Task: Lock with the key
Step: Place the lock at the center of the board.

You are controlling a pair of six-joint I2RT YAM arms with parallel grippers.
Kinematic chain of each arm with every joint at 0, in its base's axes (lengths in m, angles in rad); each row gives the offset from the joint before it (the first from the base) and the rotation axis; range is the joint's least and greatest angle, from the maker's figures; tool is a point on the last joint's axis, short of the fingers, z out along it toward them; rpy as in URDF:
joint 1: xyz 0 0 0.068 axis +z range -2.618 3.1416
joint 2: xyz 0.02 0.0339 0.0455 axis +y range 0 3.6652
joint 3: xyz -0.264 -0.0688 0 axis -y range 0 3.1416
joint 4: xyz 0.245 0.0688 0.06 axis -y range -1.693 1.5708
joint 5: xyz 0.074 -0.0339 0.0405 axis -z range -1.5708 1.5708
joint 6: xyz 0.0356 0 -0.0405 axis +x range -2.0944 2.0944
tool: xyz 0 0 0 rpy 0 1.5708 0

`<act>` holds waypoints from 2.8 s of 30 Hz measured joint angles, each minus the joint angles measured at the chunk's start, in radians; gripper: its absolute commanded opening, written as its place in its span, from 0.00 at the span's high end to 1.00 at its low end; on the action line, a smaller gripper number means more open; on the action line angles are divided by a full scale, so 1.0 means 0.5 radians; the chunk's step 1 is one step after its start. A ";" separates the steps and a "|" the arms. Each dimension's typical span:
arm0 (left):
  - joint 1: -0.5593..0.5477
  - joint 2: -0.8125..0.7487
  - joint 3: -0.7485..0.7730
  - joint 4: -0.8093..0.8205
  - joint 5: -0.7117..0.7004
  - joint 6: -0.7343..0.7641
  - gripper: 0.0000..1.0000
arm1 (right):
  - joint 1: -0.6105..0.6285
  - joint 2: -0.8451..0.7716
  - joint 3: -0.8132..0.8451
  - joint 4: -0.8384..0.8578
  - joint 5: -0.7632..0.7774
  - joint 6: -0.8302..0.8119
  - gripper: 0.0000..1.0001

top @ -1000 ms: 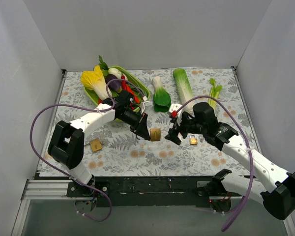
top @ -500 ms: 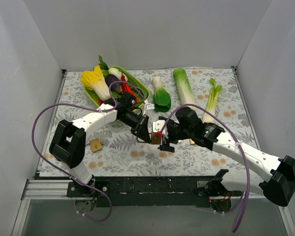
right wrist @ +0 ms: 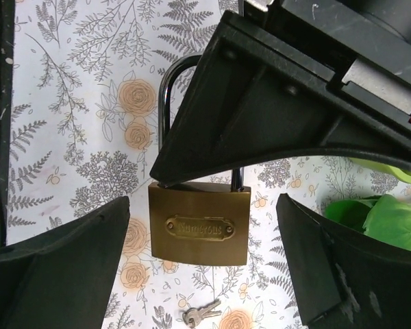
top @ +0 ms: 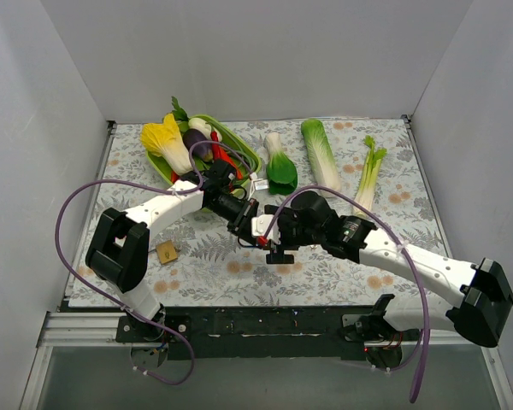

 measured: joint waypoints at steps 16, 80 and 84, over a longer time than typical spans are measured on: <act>-0.005 -0.009 -0.004 0.043 -0.002 -0.031 0.92 | 0.027 0.075 -0.068 0.072 0.155 -0.033 0.70; 0.586 -1.164 -0.549 0.603 -0.945 -0.460 0.02 | -0.247 0.869 0.073 -0.390 1.106 2.914 0.59; 0.594 -1.164 -0.549 0.600 -0.945 -0.460 0.02 | -0.243 0.870 0.076 -0.397 1.111 2.929 0.36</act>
